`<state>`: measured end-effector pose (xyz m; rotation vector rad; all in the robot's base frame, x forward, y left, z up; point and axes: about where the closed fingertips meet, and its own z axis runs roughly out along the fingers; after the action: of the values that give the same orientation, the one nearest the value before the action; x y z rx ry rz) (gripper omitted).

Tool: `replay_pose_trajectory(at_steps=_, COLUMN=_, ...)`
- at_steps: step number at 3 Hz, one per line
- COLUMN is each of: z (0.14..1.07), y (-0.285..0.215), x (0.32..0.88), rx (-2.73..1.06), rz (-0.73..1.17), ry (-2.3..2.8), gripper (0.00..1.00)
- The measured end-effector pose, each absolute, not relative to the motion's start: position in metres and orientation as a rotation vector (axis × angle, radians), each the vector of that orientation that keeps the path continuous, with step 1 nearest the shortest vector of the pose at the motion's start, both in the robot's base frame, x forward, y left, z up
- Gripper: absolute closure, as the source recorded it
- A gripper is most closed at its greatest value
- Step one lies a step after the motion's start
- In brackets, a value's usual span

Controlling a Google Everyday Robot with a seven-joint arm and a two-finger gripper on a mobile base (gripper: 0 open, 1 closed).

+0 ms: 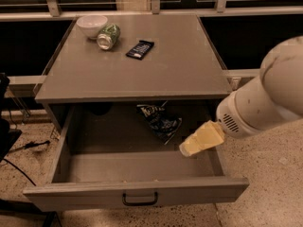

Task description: Pick blue chip bag from top drawer and place on counter

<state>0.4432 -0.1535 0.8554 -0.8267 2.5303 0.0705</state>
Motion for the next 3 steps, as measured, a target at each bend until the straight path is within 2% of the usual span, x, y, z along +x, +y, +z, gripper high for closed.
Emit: replay_pose_trajectory(at_steps=3, z=0.793, y=-0.117, x=0.460, rx=-0.650, rz=0.159, ry=2.356, gripper=0.00)
